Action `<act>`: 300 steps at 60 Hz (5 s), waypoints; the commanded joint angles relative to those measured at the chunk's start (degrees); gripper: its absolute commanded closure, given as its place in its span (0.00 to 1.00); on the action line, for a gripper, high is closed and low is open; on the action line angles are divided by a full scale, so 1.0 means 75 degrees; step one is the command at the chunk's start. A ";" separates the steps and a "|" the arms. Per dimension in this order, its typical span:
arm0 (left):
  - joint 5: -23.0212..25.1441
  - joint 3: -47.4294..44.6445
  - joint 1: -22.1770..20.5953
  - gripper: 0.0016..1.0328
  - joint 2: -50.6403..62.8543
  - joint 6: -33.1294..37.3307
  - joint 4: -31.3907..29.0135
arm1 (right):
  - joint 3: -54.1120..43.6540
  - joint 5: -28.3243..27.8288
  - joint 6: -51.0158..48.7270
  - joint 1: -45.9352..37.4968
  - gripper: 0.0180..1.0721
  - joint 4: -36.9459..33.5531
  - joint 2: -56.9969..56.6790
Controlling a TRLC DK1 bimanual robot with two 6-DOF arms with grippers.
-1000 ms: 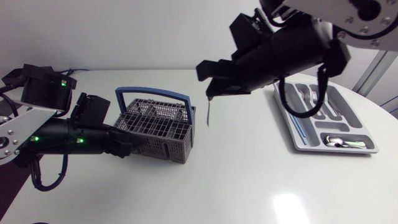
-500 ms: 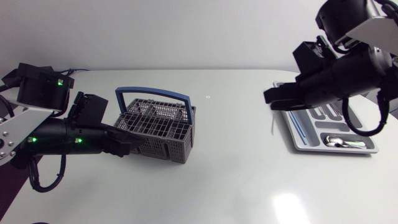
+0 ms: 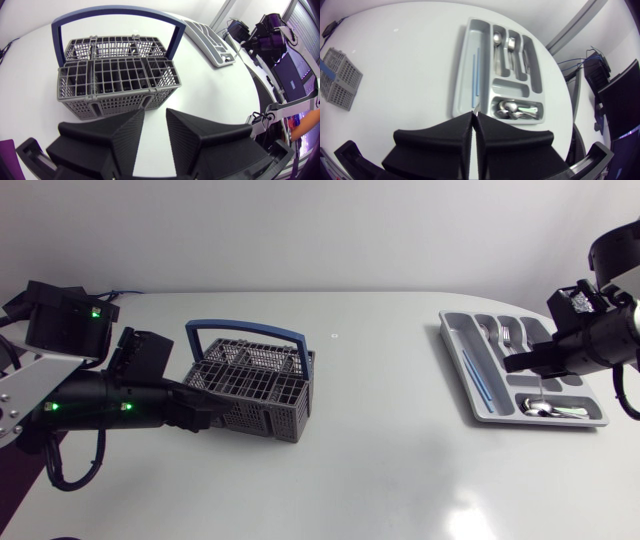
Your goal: Unload the cutlery basket into the drawer organizer.
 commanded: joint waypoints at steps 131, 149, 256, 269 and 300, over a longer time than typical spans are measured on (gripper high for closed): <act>-0.0096 -0.0272 0.2136 0.67 -0.0279 0.0975 -0.0009 | -0.0715 0.2041 0.0030 0.2070 0.16 0.2069 0.0947; 0.0338 -0.0354 0.3190 0.68 0.0658 0.1221 0.0706 | -0.0258 0.1408 0.1190 0.3828 0.16 0.1577 0.1029; -0.0025 0.1369 0.1245 0.68 0.4139 -0.0174 0.2733 | 0.1558 -0.0209 0.2432 0.4648 0.44 0.2737 0.4263; -0.0037 0.1357 0.1421 0.68 0.4174 -0.0185 0.2733 | 0.1453 -0.0139 0.2526 0.4601 0.44 0.2702 0.4193; -0.0014 0.0126 0.2300 0.68 0.2158 -0.0127 0.2651 | 0.0164 0.0846 0.2444 0.4355 0.35 0.2737 0.2248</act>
